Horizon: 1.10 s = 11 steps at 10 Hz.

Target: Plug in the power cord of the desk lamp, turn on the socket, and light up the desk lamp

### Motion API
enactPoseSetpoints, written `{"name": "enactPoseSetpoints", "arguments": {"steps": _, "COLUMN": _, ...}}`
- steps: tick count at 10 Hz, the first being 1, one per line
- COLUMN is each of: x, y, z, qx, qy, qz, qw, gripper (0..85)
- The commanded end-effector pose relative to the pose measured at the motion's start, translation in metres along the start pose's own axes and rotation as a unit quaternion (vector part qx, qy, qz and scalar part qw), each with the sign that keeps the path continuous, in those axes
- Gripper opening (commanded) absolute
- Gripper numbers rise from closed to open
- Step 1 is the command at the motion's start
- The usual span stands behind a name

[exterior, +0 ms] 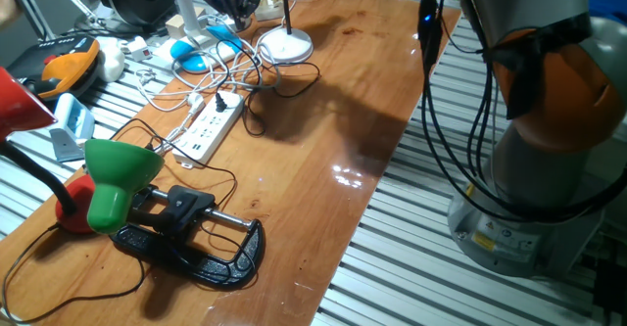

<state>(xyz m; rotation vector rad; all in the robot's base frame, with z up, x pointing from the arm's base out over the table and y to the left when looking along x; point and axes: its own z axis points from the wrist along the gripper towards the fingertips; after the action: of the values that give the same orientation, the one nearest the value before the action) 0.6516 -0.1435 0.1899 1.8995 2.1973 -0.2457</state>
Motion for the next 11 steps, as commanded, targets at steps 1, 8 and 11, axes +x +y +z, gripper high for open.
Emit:
{"name": "enactPoseSetpoints", "arguments": {"steps": 1, "x": 0.000, "y": 0.000, "z": 0.000, "qx": 0.008, "qy": -0.001, "qz": 0.028, "qw": 0.9996, "gripper": 0.0}}
{"name": "enactPoseSetpoints", "arguments": {"steps": 8, "x": -0.028, "y": -0.010, "z": 0.028, "qx": -0.009, "qy": -0.008, "qz": 0.025, "qw": 0.9996, "gripper": 0.0}}
{"name": "enactPoseSetpoints", "arguments": {"steps": 11, "x": -0.042, "y": -0.017, "z": 0.044, "qx": -0.014, "qy": -0.014, "qz": 0.039, "qw": 0.9990, "gripper": 0.0}}
